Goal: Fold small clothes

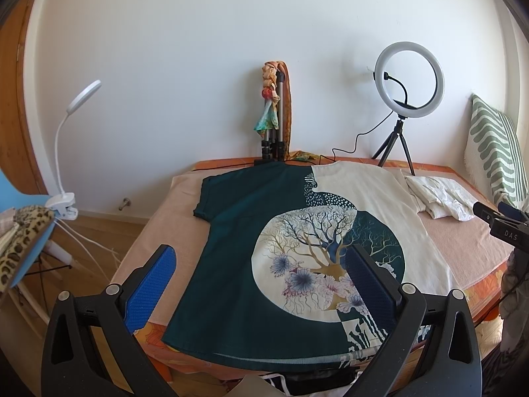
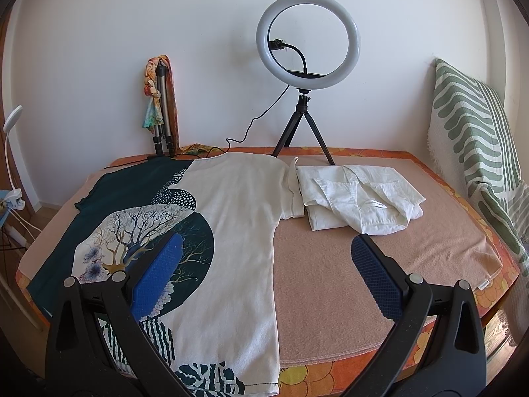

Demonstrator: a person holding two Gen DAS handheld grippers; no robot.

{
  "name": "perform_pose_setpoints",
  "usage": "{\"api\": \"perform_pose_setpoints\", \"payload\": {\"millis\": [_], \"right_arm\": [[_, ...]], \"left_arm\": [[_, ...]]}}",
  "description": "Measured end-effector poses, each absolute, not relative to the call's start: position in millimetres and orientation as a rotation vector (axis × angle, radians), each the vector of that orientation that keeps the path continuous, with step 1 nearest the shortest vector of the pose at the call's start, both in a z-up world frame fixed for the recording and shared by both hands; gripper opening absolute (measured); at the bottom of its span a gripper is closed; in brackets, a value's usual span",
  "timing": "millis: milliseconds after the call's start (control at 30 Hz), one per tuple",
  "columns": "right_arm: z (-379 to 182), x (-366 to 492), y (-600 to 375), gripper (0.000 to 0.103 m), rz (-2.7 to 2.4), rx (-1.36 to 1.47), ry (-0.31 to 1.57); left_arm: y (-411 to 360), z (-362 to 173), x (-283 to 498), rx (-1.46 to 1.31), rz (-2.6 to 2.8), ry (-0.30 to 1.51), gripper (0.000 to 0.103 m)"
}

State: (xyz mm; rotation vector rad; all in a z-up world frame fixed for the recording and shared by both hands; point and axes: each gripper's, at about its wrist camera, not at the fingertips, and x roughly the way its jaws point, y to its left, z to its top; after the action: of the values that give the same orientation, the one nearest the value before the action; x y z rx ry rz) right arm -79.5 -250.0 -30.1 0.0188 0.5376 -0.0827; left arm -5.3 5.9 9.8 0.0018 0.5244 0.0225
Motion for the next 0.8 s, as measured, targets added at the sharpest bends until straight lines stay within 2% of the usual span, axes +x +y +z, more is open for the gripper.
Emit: {"api": "perform_pose_setpoints", "payload": {"millis": [567, 800], "right_arm": [[-27.3, -74.3, -242.2, 0.103, -0.066, 0.032, 0.543], [-5.3, -58.3, -214.6, 0.103, 0.056, 0.029, 0.561]], "left_arm": [[12.3, 3.6, -1.8, -0.005, 0.03, 0.539, 0.102], [45.6, -17.4, 4.1, -0.123, -0.053, 0.599, 0.102]]}}
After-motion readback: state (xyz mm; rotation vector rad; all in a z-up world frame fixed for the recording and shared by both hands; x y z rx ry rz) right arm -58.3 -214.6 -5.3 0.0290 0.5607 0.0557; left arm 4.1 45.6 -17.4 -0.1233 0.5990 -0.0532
